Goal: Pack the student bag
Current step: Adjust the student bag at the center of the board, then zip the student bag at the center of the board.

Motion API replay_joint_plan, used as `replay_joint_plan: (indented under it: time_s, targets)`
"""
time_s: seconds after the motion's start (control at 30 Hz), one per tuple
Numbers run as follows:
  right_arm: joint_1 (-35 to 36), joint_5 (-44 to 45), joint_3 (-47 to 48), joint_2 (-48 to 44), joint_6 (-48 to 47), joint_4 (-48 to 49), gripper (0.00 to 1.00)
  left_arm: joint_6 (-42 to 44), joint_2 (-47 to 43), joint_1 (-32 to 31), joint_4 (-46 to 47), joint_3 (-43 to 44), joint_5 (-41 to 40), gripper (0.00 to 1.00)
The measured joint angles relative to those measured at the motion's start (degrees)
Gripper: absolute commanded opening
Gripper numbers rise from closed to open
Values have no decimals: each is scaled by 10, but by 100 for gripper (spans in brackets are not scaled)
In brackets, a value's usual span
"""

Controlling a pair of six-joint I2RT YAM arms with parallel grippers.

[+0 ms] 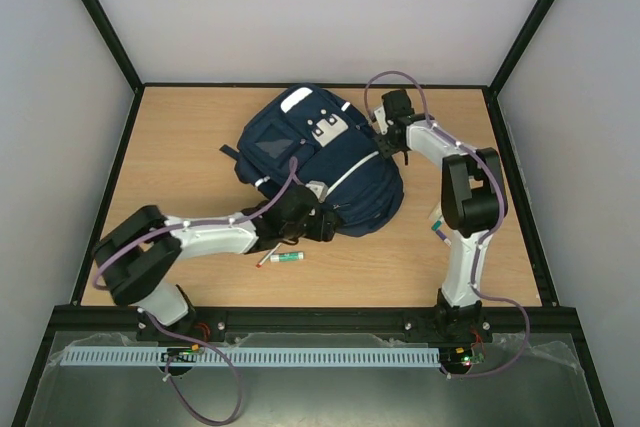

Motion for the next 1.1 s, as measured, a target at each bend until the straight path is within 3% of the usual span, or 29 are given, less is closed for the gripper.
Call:
replay_joint_plan:
  time_s: [0.27, 0.43, 0.57, 0.77, 0.97, 1.1]
  targets:
    - [-10, -53, -6, -96, 37, -57, 61, 73, -162, 1, -94, -5, -10, 75]
    - [-2, -122, -18, -175, 51, -85, 60, 92, -235, 34, -104, -64, -30, 71]
    - [34, -233, -67, -241, 47, -97, 58, 96, -238, 79, -106, -110, -55, 65]
    - [66, -412, -183, -278, 30, -79, 53, 105, -237, 93, -51, -176, -91, 59]
    - [66, -432, -226, -237, 28, -49, 46, 129, -201, 141, 45, -218, -64, 54]
    - [66, -414, -225, -205, 43, -26, 46, 141, -172, 160, 108, -240, -39, 56]
